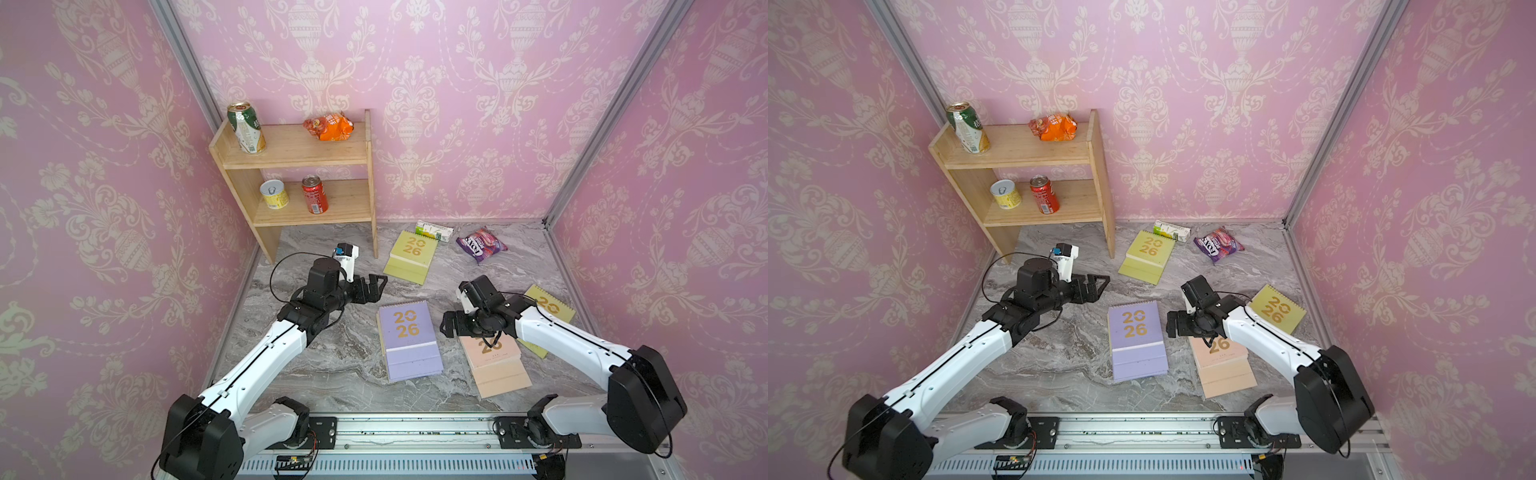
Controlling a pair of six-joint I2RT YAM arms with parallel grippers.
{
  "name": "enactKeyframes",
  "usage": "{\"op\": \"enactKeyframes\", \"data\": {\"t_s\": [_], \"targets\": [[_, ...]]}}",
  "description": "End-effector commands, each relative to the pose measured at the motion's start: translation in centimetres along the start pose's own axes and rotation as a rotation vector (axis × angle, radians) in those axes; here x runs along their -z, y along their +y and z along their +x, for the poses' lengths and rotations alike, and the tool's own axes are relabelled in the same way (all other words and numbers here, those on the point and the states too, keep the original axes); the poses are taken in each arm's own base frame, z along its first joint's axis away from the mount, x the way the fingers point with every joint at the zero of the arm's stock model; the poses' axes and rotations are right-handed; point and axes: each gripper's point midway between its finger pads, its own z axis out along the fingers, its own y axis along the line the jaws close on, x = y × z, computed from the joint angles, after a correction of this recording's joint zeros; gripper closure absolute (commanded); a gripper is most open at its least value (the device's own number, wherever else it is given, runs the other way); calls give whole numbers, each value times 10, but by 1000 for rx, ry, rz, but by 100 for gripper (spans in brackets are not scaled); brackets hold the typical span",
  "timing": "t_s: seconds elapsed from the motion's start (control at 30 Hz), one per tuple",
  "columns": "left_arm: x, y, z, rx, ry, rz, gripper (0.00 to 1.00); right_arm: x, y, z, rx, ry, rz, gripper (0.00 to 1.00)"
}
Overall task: Stack the calendars
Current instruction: Place the calendar at the calendar, then move the calendar to the center of the board.
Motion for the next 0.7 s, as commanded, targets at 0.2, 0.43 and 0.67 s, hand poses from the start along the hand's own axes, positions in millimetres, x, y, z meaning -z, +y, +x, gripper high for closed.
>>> {"op": "enactKeyframes", "data": {"t_s": [0.2, 0.43, 0.67], "targets": [[8, -6, -13, -55, -36, 21, 1, 10, -63, 54, -311, 56, 126, 0], [6, -9, -17, -62, -35, 30, 1, 7, -69, 76, -392, 90, 117, 0], [5, -13, -20, -59, -36, 42, 1, -13, -70, 88, -441, 132, 98, 0]]}}
